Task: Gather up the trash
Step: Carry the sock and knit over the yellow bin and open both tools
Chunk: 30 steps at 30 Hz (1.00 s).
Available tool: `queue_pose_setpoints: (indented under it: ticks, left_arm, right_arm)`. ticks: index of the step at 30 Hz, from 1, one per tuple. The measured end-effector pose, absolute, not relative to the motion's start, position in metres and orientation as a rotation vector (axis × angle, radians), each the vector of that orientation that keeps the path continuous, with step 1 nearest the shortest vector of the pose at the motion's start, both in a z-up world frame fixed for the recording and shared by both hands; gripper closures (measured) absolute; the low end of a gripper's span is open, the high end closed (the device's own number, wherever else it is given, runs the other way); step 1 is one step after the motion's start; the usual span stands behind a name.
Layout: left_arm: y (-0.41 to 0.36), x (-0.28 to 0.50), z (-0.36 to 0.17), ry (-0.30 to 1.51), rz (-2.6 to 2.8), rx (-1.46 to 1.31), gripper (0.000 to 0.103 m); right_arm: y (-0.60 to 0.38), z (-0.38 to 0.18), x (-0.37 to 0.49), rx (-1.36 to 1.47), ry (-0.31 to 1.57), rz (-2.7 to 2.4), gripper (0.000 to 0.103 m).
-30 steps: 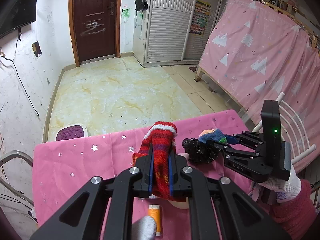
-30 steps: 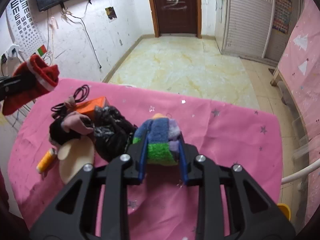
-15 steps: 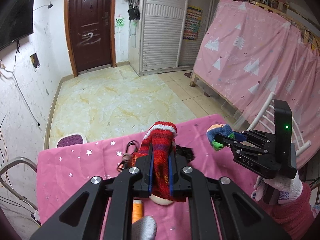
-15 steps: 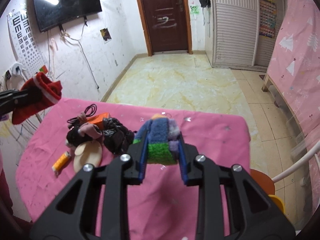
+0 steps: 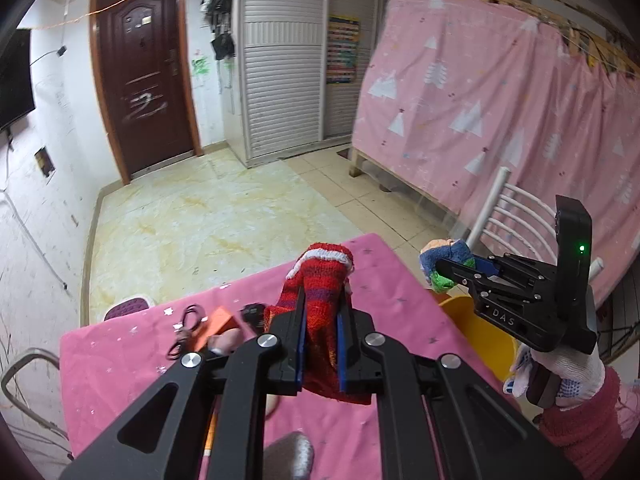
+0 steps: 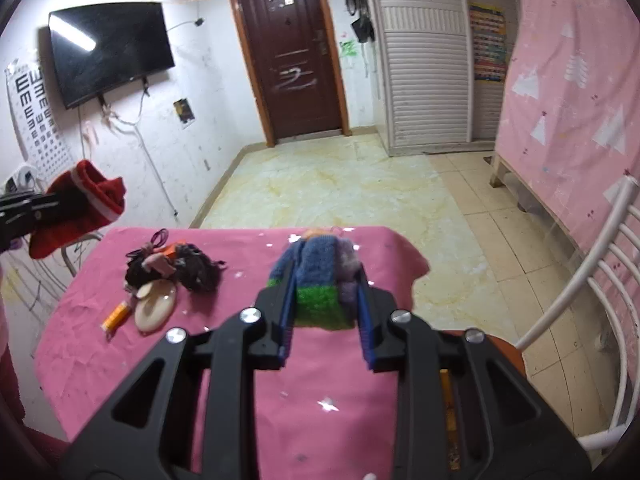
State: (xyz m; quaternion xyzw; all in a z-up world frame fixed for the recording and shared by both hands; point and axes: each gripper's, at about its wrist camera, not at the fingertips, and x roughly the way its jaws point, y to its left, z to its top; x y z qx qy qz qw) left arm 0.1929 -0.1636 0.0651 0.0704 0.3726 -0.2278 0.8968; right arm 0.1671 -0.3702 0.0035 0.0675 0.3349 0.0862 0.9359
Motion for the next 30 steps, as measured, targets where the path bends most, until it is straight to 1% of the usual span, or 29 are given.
queue_pose_setpoints:
  ticks: [10,23,24,28,30]
  left_arm:
    - [-0.245,0.174,0.062,0.773,-0.585,0.216,0.100]
    - [-0.348,0.153,0.040,0.808,-0.717,0.306,0.100]
    - [-0.351,0.152,0.039,0.813,-0.724,0.309,0.100]
    - [-0.379,0.150,0.027,0.848,-0.753,0.323,0.100]
    - [-0.392,0.149,0.021,0.864,-0.768,0.333,0.100]
  right_arm:
    - [-0.434,-0.007,0.131,0.177,0.667,0.058,0.077]
    - [-0.489,-0.051,0.095,0.226,0.730,-0.031,0.077]
    - [-0.490,-0.056,0.094,0.234,0.738,-0.033,0.076]
    - [-0.499,-0.071,0.091,0.259,0.764,-0.036,0.061]
    - [-0.504,-0.077,0.089,0.274,0.770,-0.043,0.057]
